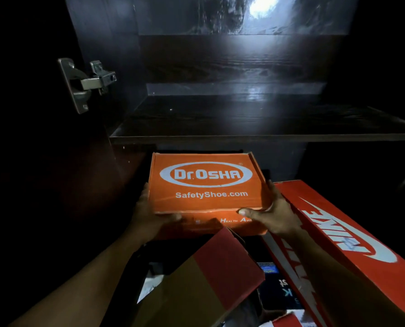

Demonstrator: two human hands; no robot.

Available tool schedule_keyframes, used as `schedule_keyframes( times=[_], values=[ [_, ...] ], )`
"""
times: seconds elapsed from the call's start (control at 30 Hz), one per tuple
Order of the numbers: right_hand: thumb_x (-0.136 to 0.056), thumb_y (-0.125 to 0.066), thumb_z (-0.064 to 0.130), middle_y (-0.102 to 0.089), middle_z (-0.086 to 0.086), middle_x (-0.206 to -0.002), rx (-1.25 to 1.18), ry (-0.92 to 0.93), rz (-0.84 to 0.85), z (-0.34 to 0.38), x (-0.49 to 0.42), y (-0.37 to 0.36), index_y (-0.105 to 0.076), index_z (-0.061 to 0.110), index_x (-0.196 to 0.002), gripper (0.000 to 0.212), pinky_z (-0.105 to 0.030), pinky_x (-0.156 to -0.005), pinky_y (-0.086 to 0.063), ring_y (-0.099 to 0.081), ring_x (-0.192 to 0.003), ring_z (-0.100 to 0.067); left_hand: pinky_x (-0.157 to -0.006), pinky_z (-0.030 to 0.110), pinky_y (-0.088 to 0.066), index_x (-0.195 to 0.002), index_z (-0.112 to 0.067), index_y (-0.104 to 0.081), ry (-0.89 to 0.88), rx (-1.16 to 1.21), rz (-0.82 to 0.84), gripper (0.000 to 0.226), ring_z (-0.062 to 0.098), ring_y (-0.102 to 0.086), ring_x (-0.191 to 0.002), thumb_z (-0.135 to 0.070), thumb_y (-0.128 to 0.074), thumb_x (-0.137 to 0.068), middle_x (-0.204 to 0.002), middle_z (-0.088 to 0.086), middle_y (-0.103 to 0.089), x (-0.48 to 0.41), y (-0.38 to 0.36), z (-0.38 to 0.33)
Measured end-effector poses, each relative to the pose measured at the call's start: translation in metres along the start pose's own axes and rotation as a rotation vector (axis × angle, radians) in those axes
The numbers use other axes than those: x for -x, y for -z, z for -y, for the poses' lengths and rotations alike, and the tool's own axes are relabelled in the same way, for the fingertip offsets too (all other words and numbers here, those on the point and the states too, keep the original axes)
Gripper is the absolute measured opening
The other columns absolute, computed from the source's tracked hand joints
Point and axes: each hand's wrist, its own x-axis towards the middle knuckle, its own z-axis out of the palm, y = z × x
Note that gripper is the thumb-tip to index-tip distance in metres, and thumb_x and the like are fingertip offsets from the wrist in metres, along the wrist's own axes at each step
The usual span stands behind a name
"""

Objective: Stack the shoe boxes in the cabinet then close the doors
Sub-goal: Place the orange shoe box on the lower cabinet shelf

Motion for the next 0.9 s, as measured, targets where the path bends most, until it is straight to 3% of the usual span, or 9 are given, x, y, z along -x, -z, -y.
schedule_keyframes(
  times=[0.1, 0.2, 0.3, 0.37, 0.5, 0.63, 0.67, 0.8, 0.9],
  values=[
    [-0.064, -0.093, 0.026, -0.062, 0.027, -0.102, 0.009, -0.025, 0.003, -0.014, 0.002, -0.007, -0.044, 0.049, -0.117, 0.076, -0.003, -0.065, -0.047, -0.062, -0.089, 0.017, -0.093, 0.036, -0.054, -0.139, -0.024, -0.045, 0.051, 0.027, 0.011, 0.115, 0.011, -0.066, -0.11, -0.043, -0.093, -0.036, -0.12, -0.001, -0.069, 0.003, -0.005, 0.017],
    [-0.064, -0.093, 0.03, -0.061, 0.027, -0.102, 0.026, -0.047, 0.009, -0.021, -0.001, -0.01, -0.04, 0.05, -0.115, 0.076, -0.007, -0.066, -0.047, -0.06, -0.085, 0.023, -0.095, 0.041, -0.053, -0.14, -0.027, -0.045, 0.09, 0.029, 0.022, 0.116, 0.013, -0.066, -0.11, -0.046, -0.093, -0.036, -0.119, -0.003, -0.069, 0.001, -0.009, 0.022],
    [-0.058, -0.092, 0.045, -0.063, 0.025, -0.104, 0.048, -0.064, 0.034, -0.022, -0.007, -0.006, -0.04, 0.049, -0.124, 0.084, -0.019, -0.08, -0.053, -0.065, -0.09, 0.009, -0.095, 0.04, -0.052, -0.135, -0.028, -0.049, 0.127, 0.028, 0.036, 0.107, 0.014, -0.065, -0.108, -0.03, -0.101, -0.041, -0.117, -0.003, -0.069, -0.004, -0.01, 0.025],
    [-0.054, -0.091, 0.054, -0.063, 0.024, -0.105, 0.092, -0.074, 0.05, -0.021, -0.008, -0.002, -0.043, 0.044, -0.13, 0.091, -0.028, -0.085, -0.054, -0.064, -0.096, 0.0, -0.094, 0.039, -0.053, -0.134, -0.026, -0.05, 0.143, 0.048, 0.051, 0.109, 0.013, -0.066, -0.107, -0.032, -0.1, -0.038, -0.116, -0.002, -0.07, -0.005, -0.009, 0.025],
    [-0.053, -0.088, 0.065, -0.063, 0.016, -0.107, 0.205, -0.101, 0.074, -0.016, -0.009, 0.008, -0.053, 0.038, -0.132, 0.091, -0.033, -0.089, -0.055, -0.065, -0.097, -0.012, -0.095, 0.039, -0.054, -0.131, -0.021, -0.053, 0.19, 0.076, 0.092, 0.096, 0.009, -0.066, -0.102, -0.023, -0.099, -0.047, -0.112, -0.001, -0.07, -0.003, -0.009, 0.023],
    [-0.053, -0.089, 0.062, -0.066, 0.015, -0.11, 0.177, -0.151, 0.08, -0.019, -0.01, 0.005, -0.054, 0.035, -0.133, 0.091, -0.029, -0.085, -0.055, -0.064, -0.091, -0.006, -0.081, 0.024, -0.056, -0.127, -0.025, -0.053, 0.193, 0.073, 0.089, 0.117, 0.006, -0.069, -0.097, -0.056, -0.097, -0.024, -0.107, -0.003, -0.072, -0.001, -0.011, 0.024],
    [-0.054, -0.091, 0.056, -0.067, 0.013, -0.114, 0.143, -0.147, 0.074, -0.02, -0.009, 0.0, -0.051, 0.034, -0.136, 0.094, -0.026, -0.084, -0.054, -0.063, -0.092, -0.004, -0.078, 0.02, -0.055, -0.129, -0.024, -0.052, 0.19, 0.06, 0.074, 0.121, 0.005, -0.069, -0.096, -0.055, -0.095, -0.02, -0.107, -0.003, -0.072, -0.002, -0.011, 0.028],
    [-0.062, -0.094, 0.03, -0.057, 0.019, -0.115, 0.005, -0.145, 0.065, -0.036, -0.008, -0.018, -0.027, 0.025, -0.152, 0.112, -0.018, -0.082, -0.047, -0.058, -0.097, 0.001, -0.091, 0.035, -0.052, -0.138, -0.015, -0.047, 0.165, -0.055, 0.006, 0.118, 0.018, -0.066, -0.105, -0.045, -0.093, -0.033, -0.117, 0.003, -0.069, -0.006, -0.016, 0.035],
    [-0.06, -0.094, 0.03, -0.057, 0.016, -0.119, -0.001, -0.177, 0.073, -0.05, -0.008, -0.027, -0.027, 0.024, -0.151, 0.113, -0.018, -0.078, -0.048, -0.057, -0.095, 0.004, -0.088, 0.031, -0.047, -0.132, -0.009, -0.053, 0.229, -0.174, -0.065, 0.08, 0.019, -0.061, -0.101, -0.005, -0.091, -0.062, -0.116, 0.01, -0.067, -0.009, -0.025, 0.035]
  ],
)
